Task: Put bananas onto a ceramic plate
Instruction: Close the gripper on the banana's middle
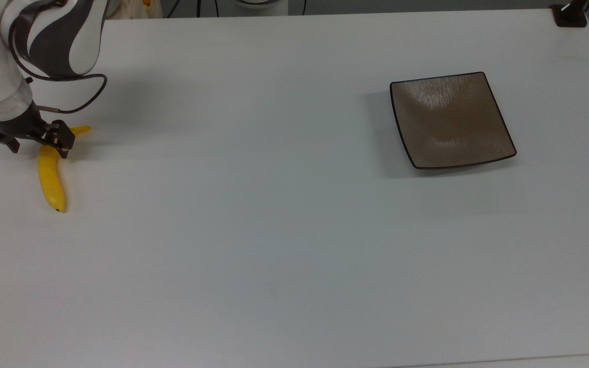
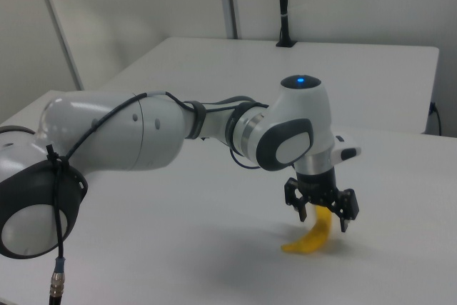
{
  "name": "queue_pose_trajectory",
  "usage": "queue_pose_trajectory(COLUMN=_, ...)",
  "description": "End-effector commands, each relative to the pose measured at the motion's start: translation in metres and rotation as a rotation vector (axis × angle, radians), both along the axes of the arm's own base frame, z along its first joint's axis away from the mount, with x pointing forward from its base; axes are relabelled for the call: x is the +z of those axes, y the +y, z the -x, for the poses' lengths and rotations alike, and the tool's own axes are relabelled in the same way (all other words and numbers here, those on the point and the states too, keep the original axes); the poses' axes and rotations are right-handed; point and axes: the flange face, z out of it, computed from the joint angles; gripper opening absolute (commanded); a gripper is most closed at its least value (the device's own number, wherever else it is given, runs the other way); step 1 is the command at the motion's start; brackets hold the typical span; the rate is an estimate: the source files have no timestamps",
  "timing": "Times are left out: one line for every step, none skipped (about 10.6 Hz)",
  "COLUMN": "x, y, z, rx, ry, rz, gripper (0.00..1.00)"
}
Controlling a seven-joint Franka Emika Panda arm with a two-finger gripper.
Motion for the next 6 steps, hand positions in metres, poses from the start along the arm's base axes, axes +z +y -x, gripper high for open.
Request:
queue_pose_trajectory(x=-0.0037, y=-0.0046, z=0.006, rx=0.023, ry=-0.002, rz=0.008, gripper=0.92)
queue_pose_trajectory(x=-0.0037, y=-0.0056, z=0.0065, rx=0.026, ry=-0.001, rz=0.009, gripper=0.82)
queue_pose_trajectory(x=-0.0034, y=-0.0064, z=0.0074, rx=0.045, ry=0.003, rz=0.009, gripper=0.73)
queue_pose_trajectory(x=-0.0036, y=-0.0084, z=0.0086, rx=0.057, ry=0.006, rz=0.009, gripper=0.63)
queue_pose_trajectory(x=-0.0029, y=-0.0095, z=0.0088, rx=0.062, ry=0.005, rz=0.009, gripper=0.5)
queue_pose_trajectory(x=-0.0026, y=-0.0092, z=0.0096, rx=0.06, ry=0.012, rz=0.005, gripper=0.26)
